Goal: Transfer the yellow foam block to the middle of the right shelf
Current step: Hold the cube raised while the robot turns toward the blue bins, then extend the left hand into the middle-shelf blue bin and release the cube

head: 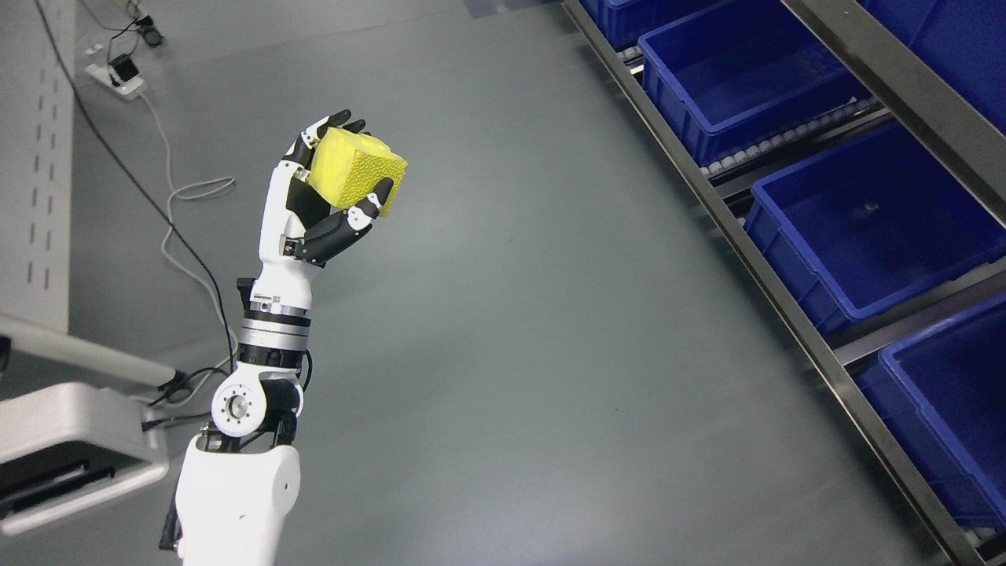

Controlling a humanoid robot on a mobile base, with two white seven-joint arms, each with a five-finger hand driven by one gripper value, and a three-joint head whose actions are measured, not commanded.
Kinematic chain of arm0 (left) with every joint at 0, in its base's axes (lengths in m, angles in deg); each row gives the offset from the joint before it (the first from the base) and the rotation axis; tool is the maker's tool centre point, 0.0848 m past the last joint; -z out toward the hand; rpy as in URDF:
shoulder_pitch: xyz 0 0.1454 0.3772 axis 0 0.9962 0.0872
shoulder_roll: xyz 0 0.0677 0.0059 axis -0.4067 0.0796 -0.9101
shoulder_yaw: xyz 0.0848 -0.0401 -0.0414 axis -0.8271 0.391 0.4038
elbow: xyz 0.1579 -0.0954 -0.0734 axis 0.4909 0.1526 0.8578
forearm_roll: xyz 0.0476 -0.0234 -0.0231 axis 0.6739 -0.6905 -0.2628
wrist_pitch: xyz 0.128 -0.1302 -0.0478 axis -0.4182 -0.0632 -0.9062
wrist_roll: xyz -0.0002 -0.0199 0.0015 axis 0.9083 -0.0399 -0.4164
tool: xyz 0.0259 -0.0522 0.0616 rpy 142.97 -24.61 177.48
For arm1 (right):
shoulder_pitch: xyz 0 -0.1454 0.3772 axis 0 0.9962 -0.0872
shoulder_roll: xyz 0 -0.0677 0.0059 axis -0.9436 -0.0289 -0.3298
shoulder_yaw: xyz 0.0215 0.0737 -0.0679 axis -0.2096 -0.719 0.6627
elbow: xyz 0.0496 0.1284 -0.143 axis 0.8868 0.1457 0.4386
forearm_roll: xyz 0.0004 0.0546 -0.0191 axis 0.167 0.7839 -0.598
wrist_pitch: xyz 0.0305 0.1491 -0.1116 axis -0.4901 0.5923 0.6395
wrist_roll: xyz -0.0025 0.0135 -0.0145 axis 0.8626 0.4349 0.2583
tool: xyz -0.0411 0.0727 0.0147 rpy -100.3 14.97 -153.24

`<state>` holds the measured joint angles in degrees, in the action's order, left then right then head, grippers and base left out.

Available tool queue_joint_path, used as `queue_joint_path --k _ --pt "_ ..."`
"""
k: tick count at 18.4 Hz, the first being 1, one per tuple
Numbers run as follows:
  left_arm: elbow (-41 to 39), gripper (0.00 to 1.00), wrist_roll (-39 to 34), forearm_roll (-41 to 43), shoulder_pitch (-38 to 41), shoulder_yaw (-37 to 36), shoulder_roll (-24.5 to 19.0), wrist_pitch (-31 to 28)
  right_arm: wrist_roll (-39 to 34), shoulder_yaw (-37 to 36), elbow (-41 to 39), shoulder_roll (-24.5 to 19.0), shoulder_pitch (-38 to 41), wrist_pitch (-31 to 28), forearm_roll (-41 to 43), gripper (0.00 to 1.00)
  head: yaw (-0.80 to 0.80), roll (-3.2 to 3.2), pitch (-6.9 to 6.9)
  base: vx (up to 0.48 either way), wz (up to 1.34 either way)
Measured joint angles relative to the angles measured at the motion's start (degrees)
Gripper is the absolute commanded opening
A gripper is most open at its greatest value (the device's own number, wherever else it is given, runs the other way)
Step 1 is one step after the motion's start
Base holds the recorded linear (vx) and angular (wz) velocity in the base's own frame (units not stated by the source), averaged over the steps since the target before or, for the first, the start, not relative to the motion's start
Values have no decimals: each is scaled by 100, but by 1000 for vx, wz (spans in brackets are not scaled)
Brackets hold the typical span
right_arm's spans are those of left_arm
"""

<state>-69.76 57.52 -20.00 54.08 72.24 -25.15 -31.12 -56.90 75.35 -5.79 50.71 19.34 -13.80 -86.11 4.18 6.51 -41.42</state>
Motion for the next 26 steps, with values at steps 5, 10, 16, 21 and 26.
queue_joint_path --k 5,10,16,21,26 --pt "-58 45 18 1 -46 -1 1 -21 0 0 0 0 4 0 0 100 0 0 0 451 -384" --pt "-96 45 56 1 -71 130 2 -33 0 0 0 0 0 0 0 100 0 0 0 453 -394" --pt "-120 45 66 1 -124 151 2 -123 0 0 0 0 0 0 0 100 0 0 0 410 -328" --pt "-169 45 78 1 -215 218 2 -160 0 0 0 0 0 0 0 100 0 0 0 402 -266" --pt "-299 45 550 1 -437 167 2 -217 0 0 0 0 0 0 0 100 0 0 0 341 -240"
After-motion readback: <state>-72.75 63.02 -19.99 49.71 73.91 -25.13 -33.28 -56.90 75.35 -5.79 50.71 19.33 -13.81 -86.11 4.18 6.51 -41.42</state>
